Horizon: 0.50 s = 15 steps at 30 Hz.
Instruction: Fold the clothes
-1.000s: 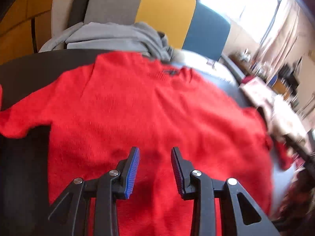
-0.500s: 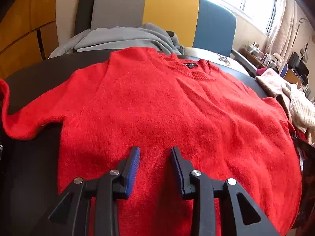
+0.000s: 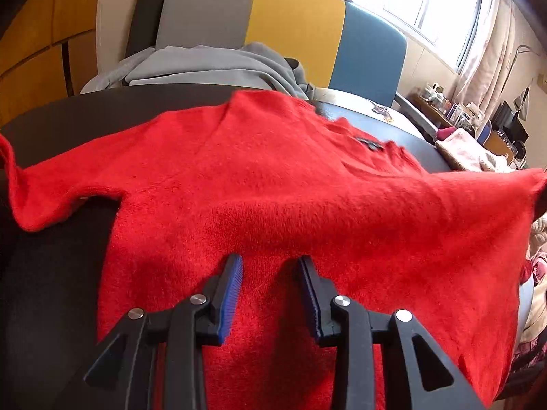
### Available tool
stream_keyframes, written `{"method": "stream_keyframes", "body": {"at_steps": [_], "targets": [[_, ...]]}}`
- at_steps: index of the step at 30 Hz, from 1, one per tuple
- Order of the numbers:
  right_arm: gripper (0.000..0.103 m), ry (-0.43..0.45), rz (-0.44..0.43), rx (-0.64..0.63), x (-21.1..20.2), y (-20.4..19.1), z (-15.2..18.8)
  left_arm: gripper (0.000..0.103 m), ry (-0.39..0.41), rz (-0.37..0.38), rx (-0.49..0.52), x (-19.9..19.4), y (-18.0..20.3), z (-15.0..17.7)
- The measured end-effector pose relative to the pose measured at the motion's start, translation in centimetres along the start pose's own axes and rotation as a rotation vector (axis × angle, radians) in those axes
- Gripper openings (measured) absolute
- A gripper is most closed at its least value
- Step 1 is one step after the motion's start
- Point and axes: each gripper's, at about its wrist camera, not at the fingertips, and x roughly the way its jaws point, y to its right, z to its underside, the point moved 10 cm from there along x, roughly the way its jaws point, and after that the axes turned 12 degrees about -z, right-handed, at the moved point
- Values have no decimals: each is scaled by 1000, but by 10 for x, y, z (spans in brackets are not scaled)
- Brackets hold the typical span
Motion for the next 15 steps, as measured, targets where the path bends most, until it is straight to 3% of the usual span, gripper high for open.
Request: {"method": "stream_keyframes", "body": {"at_steps": [2, 3, 7, 10, 15], "targets": [[103, 43, 64, -136, -12, -2, -15, 34, -1, -3, 5, 1, 1, -1], [103, 20, 51, -174, -11, -6, -13, 34, -1, -6, 9, 1, 1, -2], [103, -184, -116, -236, 4, -23, 20, 34, -15, -7, 62, 0, 4, -1], [103, -331, -248, -155, -5, -25, 65, 34, -55, 15, 94, -1, 5, -2], [103, -518, -325, -63, -34, -8, 153, 34, -108, 27, 89, -6, 3, -12]]}}
